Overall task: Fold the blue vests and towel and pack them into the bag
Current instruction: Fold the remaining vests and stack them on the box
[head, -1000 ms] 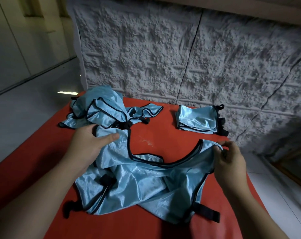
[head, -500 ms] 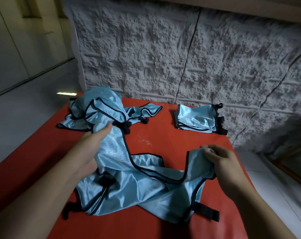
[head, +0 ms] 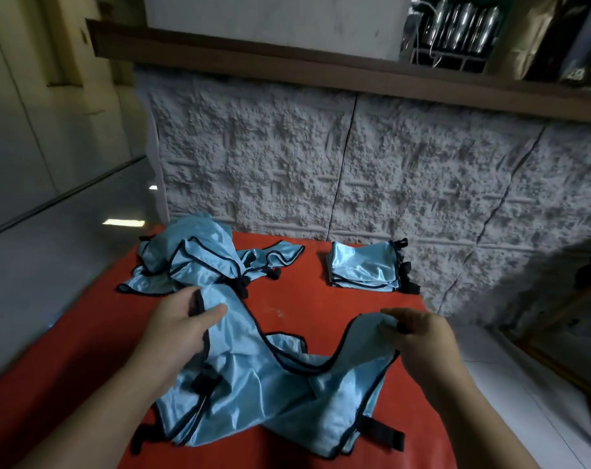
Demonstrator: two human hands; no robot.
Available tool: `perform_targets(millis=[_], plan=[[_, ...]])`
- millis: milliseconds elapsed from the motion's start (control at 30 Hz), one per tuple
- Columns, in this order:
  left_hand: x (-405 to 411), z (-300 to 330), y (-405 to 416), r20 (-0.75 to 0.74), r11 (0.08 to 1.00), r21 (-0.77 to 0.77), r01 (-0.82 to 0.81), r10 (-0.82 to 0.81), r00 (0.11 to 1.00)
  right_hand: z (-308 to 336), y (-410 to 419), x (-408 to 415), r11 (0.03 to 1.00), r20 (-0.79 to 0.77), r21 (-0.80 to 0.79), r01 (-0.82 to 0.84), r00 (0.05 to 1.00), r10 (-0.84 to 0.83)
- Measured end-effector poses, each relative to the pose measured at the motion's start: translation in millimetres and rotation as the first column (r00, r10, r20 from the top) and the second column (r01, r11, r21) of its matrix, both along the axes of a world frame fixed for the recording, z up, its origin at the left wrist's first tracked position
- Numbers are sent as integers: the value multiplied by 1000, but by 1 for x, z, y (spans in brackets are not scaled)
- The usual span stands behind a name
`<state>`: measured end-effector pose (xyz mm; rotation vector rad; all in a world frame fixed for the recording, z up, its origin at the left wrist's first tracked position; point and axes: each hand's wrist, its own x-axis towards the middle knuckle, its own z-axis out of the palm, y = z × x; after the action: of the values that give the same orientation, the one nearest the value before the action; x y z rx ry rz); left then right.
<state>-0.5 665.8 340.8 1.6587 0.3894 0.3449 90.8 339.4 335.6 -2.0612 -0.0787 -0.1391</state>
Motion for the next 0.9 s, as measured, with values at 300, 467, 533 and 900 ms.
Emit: perform_targets(millis=[300, 467, 533, 900], plan=[[-46, 160, -9, 255, 985, 169, 44, -87, 963, 172, -13, -54, 969, 152, 237, -75, 988, 39], [-82, 249, -15, 393, 976, 217, 20, -106, 913, 273, -15, -104, 895, 280, 403, -192, 957, 79], [-101, 286, -17, 442, 981, 195, 25, -111, 890, 308, -18, -122, 864, 307, 448, -230, 947, 93], [-174, 415, -16, 643, 991, 85, 102, -133, 754, 445, -47, -190, 637, 408, 668, -385, 905, 119]])
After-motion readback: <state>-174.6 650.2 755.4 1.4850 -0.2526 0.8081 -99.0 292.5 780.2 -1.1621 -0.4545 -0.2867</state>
